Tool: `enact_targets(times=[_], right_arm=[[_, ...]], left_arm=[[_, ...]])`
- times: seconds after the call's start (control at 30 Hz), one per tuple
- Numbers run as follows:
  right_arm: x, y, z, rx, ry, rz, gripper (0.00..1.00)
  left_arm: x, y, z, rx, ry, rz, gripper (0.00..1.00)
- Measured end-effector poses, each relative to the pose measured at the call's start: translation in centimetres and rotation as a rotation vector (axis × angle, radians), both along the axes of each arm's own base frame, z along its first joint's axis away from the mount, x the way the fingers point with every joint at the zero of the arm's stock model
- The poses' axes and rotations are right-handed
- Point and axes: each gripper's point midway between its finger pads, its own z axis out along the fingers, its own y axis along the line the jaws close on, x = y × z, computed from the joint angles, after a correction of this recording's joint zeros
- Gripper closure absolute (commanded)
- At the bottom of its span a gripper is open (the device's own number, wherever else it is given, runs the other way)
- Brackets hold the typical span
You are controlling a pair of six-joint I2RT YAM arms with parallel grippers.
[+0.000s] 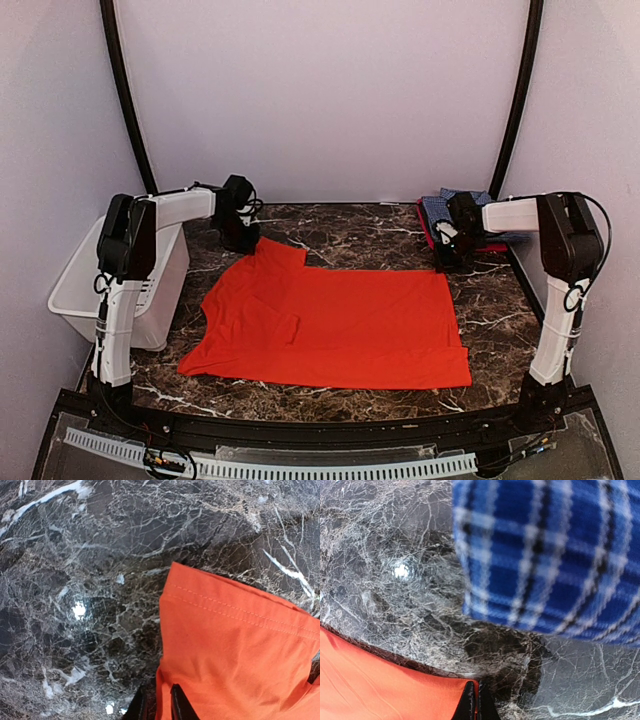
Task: Fold and stack the mixed laundry pile
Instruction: Pick up the 1/3-folded T-shirt from the center of the board, then fold the 1/3-folded T-shirt at the center of the board.
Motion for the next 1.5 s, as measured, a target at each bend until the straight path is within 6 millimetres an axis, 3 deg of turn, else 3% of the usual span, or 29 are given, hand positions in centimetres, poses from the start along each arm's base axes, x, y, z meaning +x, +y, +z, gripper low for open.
enact_targets(times=[0.27,0.43,0.7,0.83,1.07,1.2,1.5], right_arm=[[0.0,-0.1,0.0,-0.002,-0.001,-0.002,1.00],[0.0,-0.1,0.0,-0.004,-0.001,-0.003,1.00],[0.0,-0.3,0.9,-0.005,-0.017,-0.024,1.00],[0.0,-0.5,3.2,0.004,-0.068,-0.042,1.00],[-0.7,-0.6,6.4,0.033,-0.133,-0.066,1.00],[-1.5,-0.5,6.4,0.052,-0.125,-0.074,1.00],[-4.5,0.2,7.3,0.104,-0.116,-0.087,1.00]], left_arm=[[-0.9,1.1,-1.1,0.002,0.043,0.017,0.86],[-0.9,1.0,-1.1,-0.004,0.036,0.013,0.99],[-0.7,1.2,-0.9,0.007,0.027,0.016,1.00],[-0.7,1.7,0.4,0.024,-0.006,0.027,1.00],[-1.4,2.3,4.6,0.014,-0.096,0.037,1.00],[-2.7,2.8,5.8,0.003,-0.121,0.039,1.00],[-7.6,3.7,5.5,-0.043,-0.107,0.045,1.00]])
